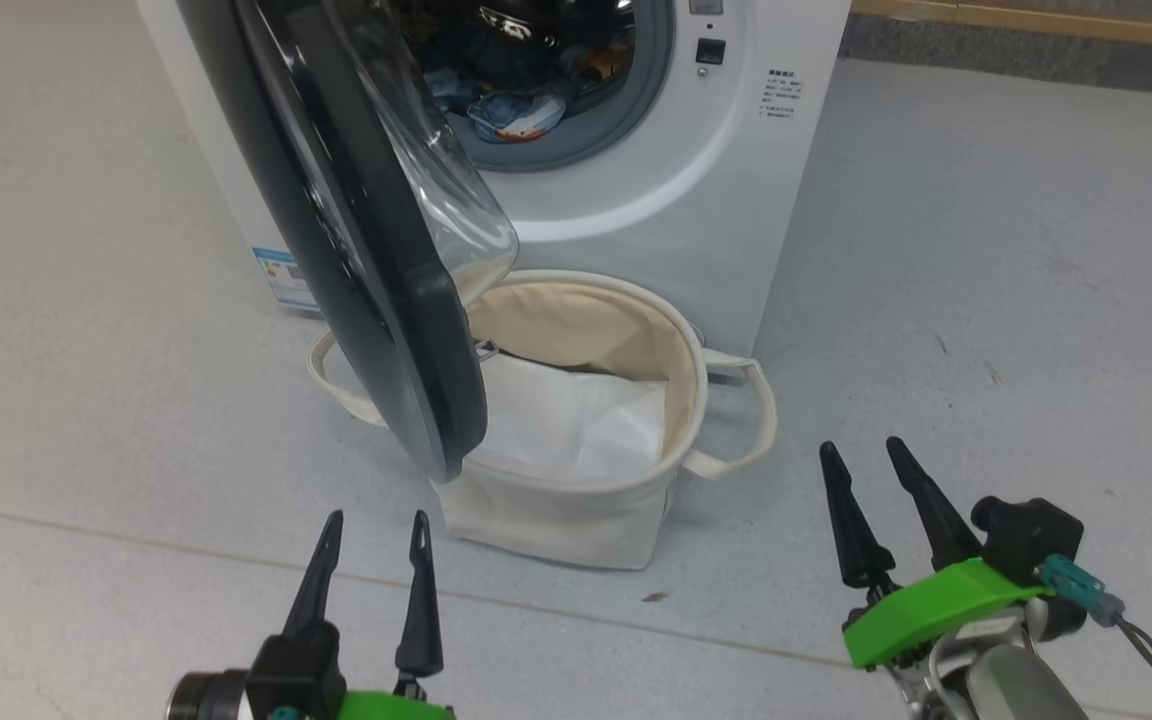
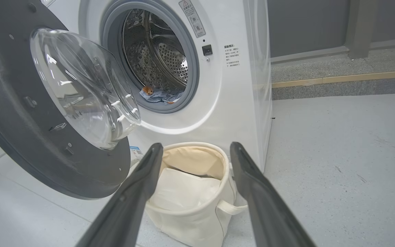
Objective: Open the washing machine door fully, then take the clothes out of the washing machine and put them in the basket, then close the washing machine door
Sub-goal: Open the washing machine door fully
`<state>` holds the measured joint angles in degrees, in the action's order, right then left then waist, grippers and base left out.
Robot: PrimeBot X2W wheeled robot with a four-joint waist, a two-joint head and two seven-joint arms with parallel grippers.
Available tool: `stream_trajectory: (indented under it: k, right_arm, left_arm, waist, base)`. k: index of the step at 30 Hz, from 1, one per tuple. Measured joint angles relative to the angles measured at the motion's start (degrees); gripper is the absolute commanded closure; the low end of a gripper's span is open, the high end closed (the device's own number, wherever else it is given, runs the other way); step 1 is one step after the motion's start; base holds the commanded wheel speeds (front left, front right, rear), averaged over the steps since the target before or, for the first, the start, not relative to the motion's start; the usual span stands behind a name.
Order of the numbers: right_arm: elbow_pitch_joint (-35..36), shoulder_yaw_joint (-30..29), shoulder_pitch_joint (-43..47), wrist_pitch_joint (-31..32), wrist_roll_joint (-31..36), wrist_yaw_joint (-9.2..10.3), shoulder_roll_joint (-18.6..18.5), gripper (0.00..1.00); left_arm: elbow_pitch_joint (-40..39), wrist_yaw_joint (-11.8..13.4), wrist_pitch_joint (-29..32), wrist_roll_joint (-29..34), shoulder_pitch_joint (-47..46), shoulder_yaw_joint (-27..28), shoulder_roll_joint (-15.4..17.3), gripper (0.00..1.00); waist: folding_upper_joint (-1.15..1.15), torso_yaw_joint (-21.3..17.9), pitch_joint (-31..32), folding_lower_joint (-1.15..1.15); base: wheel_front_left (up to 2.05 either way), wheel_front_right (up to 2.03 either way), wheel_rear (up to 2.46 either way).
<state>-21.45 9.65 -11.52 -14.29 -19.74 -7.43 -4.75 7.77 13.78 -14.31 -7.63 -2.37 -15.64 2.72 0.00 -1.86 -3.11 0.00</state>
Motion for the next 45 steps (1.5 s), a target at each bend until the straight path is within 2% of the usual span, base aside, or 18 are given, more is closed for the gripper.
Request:
stream_trajectory:
  k: [5, 6, 7, 17, 23, 32, 45]
  right_arm:
    - [0.2, 0.0, -0.4, 0.0, -0.6, 0.0, 0.4, 0.0]
    - [0.2, 0.0, -0.6, 0.0, -0.6, 0.0, 0.4, 0.0]
    - [0.3, 0.0, -0.9, 0.0, -0.6, 0.0, 0.4, 0.0]
    - [1.7, -0.8, -2.9, 0.0, -0.7, 0.0, 0.4, 0.0]
    - [2.7, -0.9, -4.7, 0.0, -1.3, 0.0, 0.4, 0.0]
    - [3.3, -1.0, -6.8, 0.0, -2.1, 0.0, 0.4, 0.0]
    - [3.4, -0.9, -7.5, 0.0, -2.5, 0.0, 0.4, 0.0]
  left_arm:
    - [-2.3, -0.2, 0.0, 0.1, -1.0, -0.3, 0.0, 0.0]
    - [-3.3, -0.2, 0.0, 0.2, -1.7, -0.2, 0.0, 0.1]
    - [-4.4, -0.2, 0.0, 0.2, -2.5, -0.3, 0.0, 1.0]
    - [-17.4, 0.4, -0.4, 6.2, -11.0, -0.8, 0.0, 1.0]
    - [-18.8, 0.4, -0.4, 7.6, -16.3, -5.2, 0.0, 1.0]
    - [-9.6, 2.0, -0.3, 6.8, -22.6, -11.7, 0.0, 1.0]
    - [3.4, 6.2, 0.2, 1.9, -25.1, -14.2, -0.1, 1.0]
  waist:
    - [0.0, -0.2, -1.2, 0.0]
    - [0.0, -0.2, -1.5, 0.0]
    - [0.0, -0.2, -1.8, 0.0]
    - [0.0, -0.4, -6.0, 0.0]
    - [0.0, -0.9, -9.6, 0.0]
    - [0.0, -2.3, -13.9, 0.0]
    - [0.0, -1.8, -15.2, 0.0]
  base:
    - [0.0, 0.0, 0.0]
    - [0.0, 0.0, 0.0]
    - [0.0, 0.0, 0.0]
    - [0.0, 0.0, 0.0]
    - [0.0, 0.0, 0.0]
    - [0.0, 0.0, 0.0]
    - [0.0, 0.0, 0.0]
